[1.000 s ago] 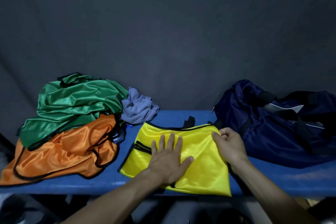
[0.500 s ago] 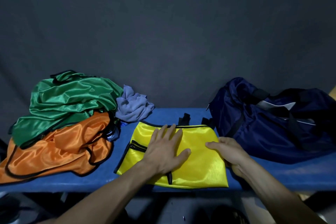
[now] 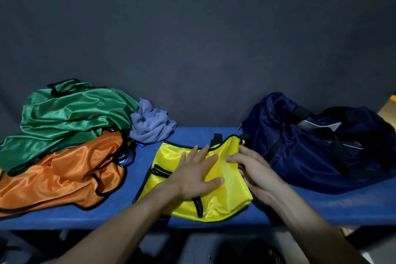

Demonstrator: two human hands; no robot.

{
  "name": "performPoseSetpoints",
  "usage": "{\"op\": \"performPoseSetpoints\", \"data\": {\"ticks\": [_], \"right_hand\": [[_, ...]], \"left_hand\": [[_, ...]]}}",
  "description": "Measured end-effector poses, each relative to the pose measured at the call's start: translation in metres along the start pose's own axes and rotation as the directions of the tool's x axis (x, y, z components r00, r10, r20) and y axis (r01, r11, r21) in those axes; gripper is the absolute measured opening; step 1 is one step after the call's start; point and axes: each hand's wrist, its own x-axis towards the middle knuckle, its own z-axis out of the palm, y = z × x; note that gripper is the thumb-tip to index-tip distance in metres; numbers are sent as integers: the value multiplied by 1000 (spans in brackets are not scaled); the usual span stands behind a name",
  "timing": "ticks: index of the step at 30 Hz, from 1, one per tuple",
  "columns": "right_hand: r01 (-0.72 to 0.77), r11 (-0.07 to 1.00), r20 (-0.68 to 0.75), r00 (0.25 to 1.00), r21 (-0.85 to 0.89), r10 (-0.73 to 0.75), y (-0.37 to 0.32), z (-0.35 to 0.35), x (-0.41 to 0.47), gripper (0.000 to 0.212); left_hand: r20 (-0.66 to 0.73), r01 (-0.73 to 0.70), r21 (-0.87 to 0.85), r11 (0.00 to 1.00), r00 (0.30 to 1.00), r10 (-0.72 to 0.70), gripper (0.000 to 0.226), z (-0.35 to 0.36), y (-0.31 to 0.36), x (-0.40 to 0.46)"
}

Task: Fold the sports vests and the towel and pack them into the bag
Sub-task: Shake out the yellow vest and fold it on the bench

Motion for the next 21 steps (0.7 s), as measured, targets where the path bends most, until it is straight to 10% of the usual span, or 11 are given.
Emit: {"op": "performPoseSetpoints", "data": {"ticks": [2,5,9,15,21], "right_hand": [[62,995,16,998,-72,-61,-9,23,7,46],[112,959,20,994,-259,-110,-6,70,27,52],[141,817,144,987,-559,-72,38,135,53,86],[346,723,316,931,-598,-184,54,134,45,64],[608,113,561,778,-786,-281,61,86,11,58]], "left_hand": [[-139,5,-312,950,989,-51,43,-29,-11,-4],[2,200,-827,525,936,-353,27,-68,-37,-22],[203,347,-896,278,876,-438,43,-72,-66,-47],[0,315,-843,436,810,-586,10,-38,-89,-36],[-287,333,-610,719,753,-592,24,-44,-84,-35]]}}
